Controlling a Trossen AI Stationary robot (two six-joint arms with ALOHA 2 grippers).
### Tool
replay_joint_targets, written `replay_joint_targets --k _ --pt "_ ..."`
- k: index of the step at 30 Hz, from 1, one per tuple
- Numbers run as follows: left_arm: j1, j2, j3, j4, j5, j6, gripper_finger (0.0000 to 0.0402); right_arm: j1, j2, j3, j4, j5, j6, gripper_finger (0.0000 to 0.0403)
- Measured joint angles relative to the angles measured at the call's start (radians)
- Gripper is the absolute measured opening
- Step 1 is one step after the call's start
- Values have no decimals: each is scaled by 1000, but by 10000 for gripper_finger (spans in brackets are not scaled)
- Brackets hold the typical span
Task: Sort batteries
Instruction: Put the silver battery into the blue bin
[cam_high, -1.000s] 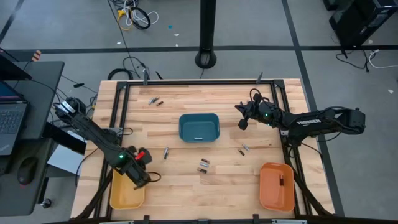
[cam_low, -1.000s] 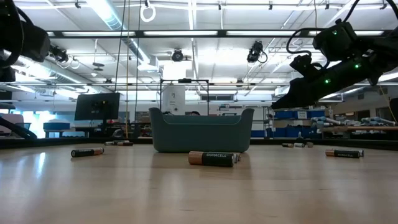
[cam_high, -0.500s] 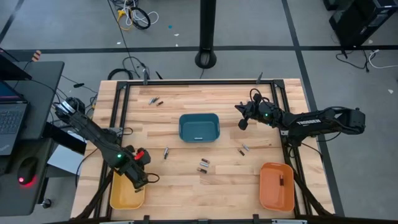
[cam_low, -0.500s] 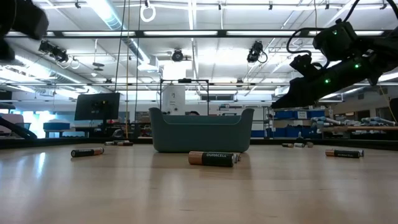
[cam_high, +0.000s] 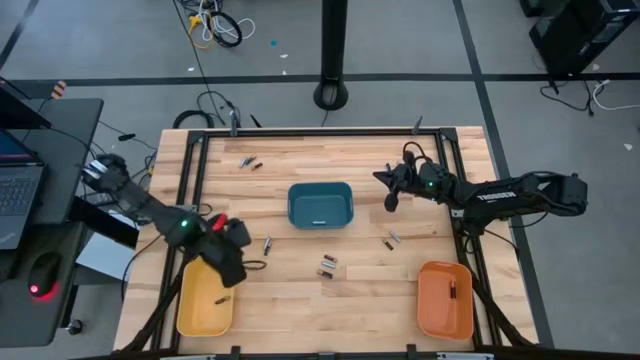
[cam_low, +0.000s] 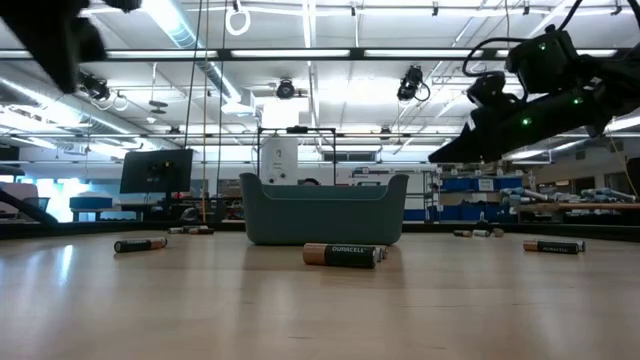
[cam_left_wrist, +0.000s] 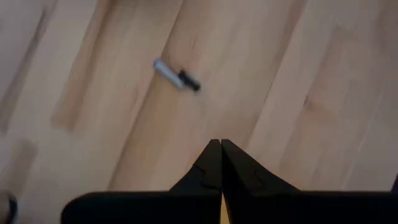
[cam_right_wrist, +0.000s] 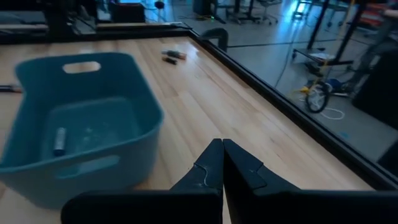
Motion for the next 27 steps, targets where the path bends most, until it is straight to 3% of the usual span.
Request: replay_joint_targets --k 7,12,16,23,27 --pt "215 1 0 139 35 428 2 45 0 0 0 -5 57 10" --pt "351 1 -1 274 48 711 1 162 0 49 -52 6 65 10" --pt "398 1 -12 412 69 892 1 282 2 100 -94 83 69 11" --pt "475 -3 -214 765 281 996 1 427 81 180 -117 181 96 16" --pt "486 -3 -335 985 348 1004 2 465 158 260 -155 188 118 16"
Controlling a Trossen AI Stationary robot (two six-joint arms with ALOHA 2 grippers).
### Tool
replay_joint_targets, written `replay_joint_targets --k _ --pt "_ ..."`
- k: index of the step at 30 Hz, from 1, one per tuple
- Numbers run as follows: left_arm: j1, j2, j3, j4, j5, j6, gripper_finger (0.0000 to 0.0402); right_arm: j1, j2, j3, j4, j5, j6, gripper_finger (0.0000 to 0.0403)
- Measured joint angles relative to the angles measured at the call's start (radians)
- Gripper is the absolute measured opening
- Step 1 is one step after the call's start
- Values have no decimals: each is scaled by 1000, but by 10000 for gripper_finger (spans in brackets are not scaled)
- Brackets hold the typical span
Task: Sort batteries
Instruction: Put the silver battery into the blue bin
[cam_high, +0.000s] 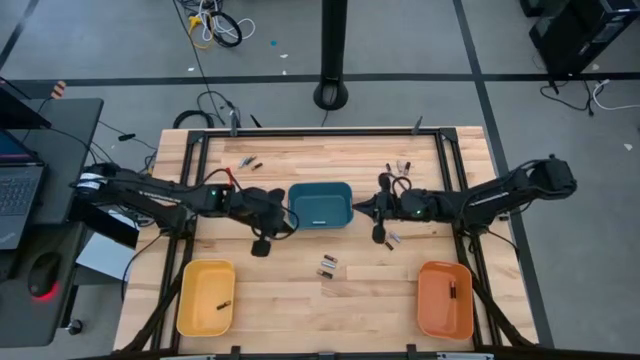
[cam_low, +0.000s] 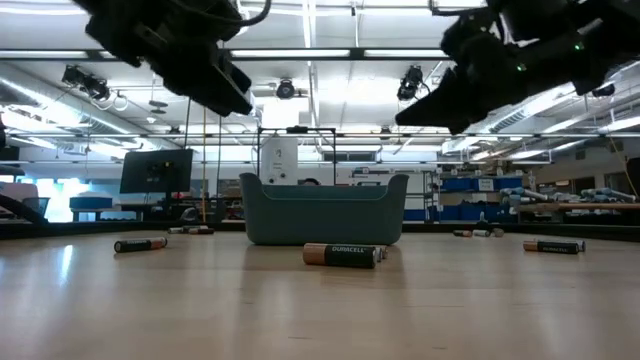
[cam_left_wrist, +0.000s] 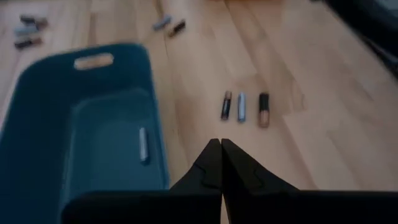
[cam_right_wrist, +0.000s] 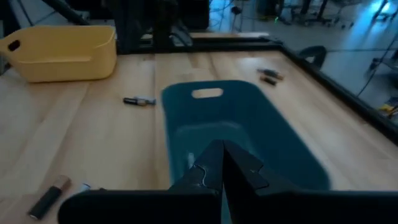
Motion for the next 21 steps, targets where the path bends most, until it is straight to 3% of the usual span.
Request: replay_joint_targets --k 11,21 --pt "26 0 -282 549 16 43 3 98 190 355 -469 -28 112 27" --pt "36 -1 -484 1012 59 -8 3 218 388 589 -653 -61 251 68"
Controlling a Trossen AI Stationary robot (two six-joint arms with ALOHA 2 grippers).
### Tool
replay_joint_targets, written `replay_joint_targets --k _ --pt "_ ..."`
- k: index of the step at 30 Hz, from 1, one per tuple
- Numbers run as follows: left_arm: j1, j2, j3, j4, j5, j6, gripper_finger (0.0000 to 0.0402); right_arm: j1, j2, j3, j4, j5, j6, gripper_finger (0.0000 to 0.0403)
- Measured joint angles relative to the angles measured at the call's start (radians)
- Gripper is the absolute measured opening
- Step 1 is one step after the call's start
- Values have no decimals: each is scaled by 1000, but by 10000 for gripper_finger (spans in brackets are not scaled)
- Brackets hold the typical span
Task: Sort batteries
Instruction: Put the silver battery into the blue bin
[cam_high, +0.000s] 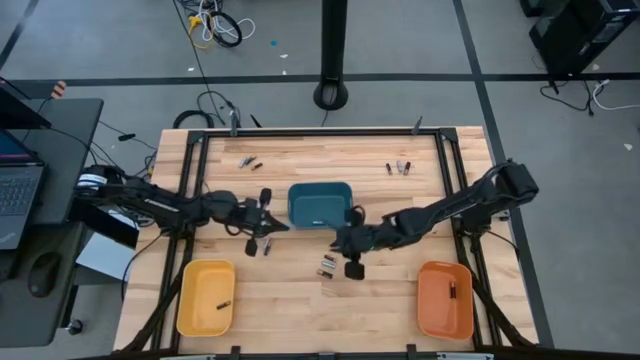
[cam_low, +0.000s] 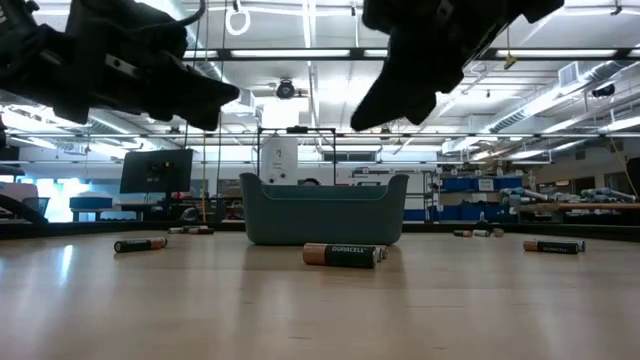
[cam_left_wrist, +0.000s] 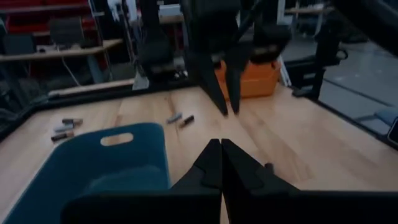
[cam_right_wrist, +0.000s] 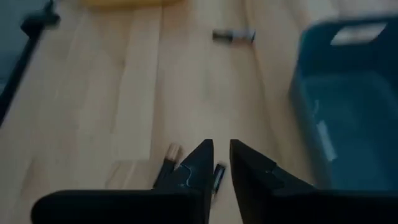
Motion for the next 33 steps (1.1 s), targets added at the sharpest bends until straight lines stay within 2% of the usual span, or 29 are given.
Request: replay_joint_targets --k 6,10,16,33 --pt "0 0 -17 12 -1 0 4 49 132 132 -150 0 46 91" --pt "0 0 -17 15 -2 3 4 70 196 189 -202 -43 67 99" --pt "0 0 -17 18 -8 4 4 77 256 212 -208 -71 108 101" --pt "0 0 -17 16 -26 9 4 24 306 213 -195 -88 119 126"
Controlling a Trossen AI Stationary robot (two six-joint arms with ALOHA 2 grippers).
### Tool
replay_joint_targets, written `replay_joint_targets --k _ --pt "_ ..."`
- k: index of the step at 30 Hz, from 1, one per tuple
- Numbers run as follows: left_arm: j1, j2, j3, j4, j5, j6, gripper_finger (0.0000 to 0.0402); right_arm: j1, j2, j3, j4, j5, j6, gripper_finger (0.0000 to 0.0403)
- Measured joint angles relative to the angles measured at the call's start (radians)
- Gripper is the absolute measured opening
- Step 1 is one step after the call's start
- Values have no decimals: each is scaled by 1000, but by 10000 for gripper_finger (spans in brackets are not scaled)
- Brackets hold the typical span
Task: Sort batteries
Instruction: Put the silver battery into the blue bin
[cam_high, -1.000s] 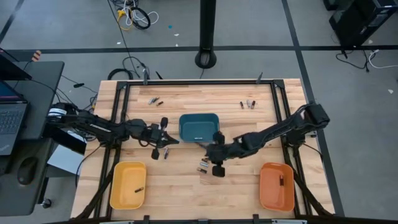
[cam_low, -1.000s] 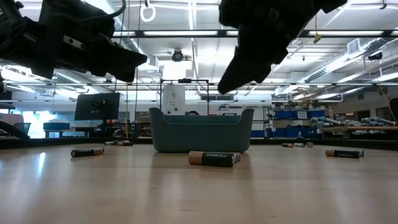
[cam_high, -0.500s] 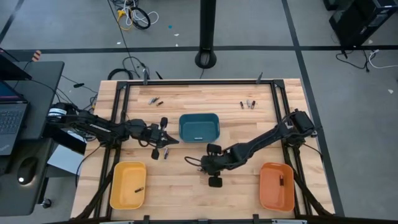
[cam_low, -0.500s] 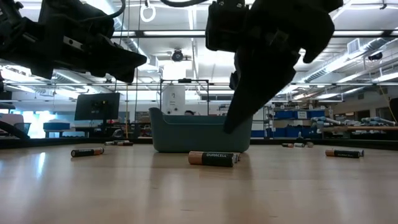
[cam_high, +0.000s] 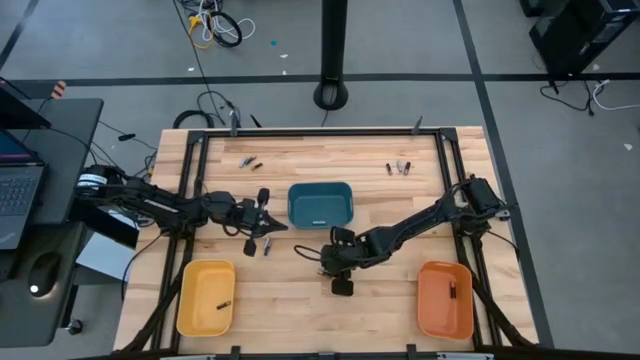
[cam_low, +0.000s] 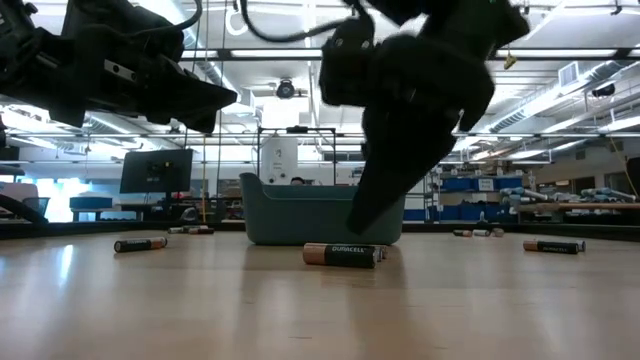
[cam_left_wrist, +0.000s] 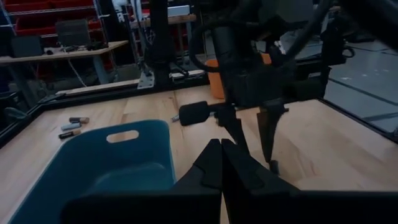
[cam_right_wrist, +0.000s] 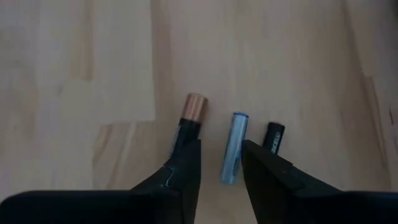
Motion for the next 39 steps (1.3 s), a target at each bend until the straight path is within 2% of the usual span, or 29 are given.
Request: replay_joint_targets --k 15,25,39 --pt "0 1 0 -11 -12 -1 4 -9 46 0 -2 -14 -11 115" --pt "0 1 0 -11 -12 -2 4 -8 46 2 -21 8 -33 31" --pt "0 1 0 -12 -12 0 4 0 45 2 -25 15 -31 33"
